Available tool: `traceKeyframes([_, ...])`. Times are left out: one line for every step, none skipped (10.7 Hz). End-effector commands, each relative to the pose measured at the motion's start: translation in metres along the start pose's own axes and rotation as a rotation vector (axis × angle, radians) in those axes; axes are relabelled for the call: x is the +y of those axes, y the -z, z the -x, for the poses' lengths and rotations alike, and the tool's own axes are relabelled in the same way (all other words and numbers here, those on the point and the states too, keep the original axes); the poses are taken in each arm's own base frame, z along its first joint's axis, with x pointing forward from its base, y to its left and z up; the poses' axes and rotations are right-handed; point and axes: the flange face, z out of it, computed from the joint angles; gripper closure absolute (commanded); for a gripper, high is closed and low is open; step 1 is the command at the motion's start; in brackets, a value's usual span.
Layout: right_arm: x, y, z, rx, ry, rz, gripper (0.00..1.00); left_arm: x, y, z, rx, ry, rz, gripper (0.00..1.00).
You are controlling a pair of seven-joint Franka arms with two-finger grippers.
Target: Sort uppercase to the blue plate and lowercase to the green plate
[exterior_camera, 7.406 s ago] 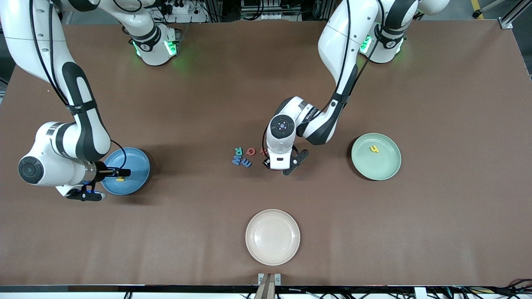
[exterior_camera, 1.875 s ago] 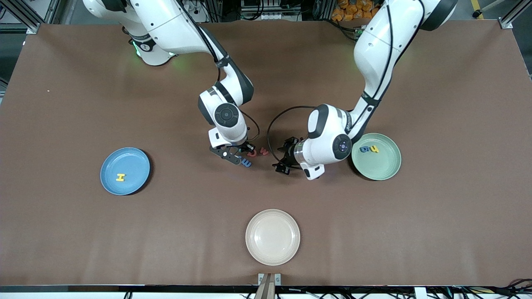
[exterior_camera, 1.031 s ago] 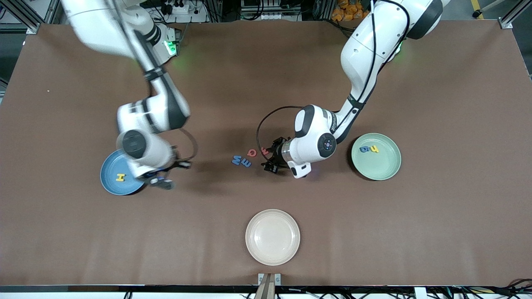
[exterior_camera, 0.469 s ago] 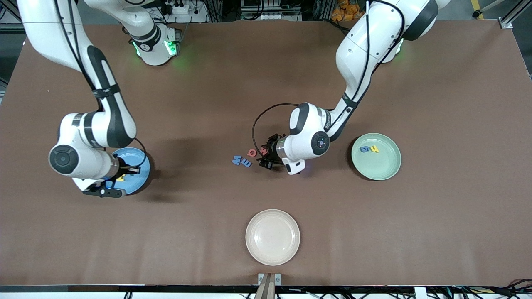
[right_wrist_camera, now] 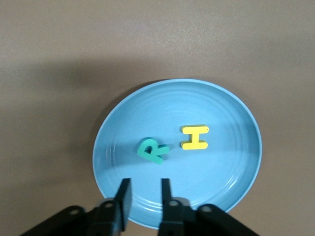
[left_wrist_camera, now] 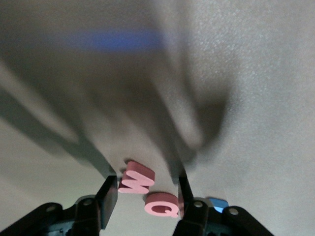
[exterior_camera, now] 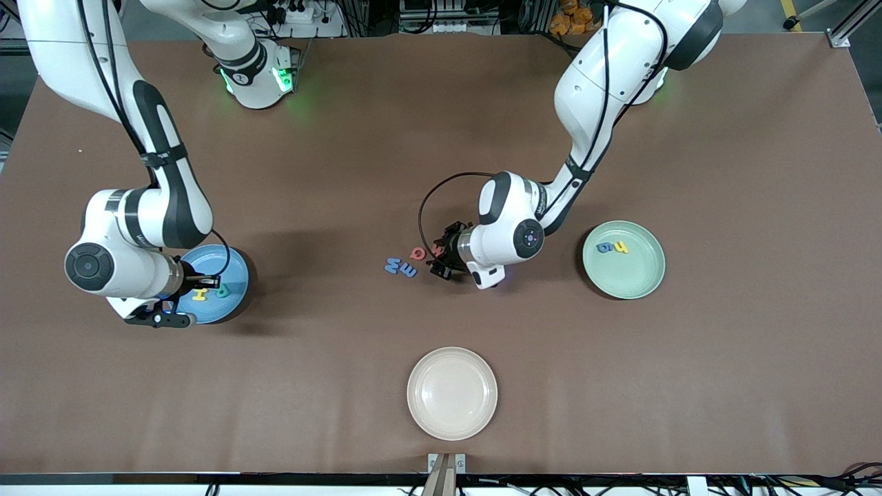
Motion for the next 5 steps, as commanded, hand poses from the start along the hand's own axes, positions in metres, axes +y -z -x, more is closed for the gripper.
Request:
traceKeyframes([0.003,-0.003,0.002,-0.008,0.016,0.009,0.0,-0.005,-0.006,-0.003,-0.016,-0.024,-0.011,0.43])
traceKeyframes([0.0,-0.003,0.002,-0.008,0.02,0.008,0.0,-0.011,-0.009,-0.004,-0.013,-0.041,-0.032,0.43])
traceKeyframes([-0.005,-0.003,0.002,-0.009,0.015,0.009,0.0,-0.014,-0.009,-0.002,-0.015,-0.061,-0.045,0.44])
traceKeyframes([-0.011,-0.003,0.003,-0.01,0.019,0.01,0.0,-0.017,-0.011,-0.003,-0.017,-0.065,-0.064,0.46])
traceKeyframes([-0.014,-0.001,0.003,-0.006,0.018,0.009,0.0,-0.022,-0.011,-0.002,-0.013,-0.078,-0.074,0.47])
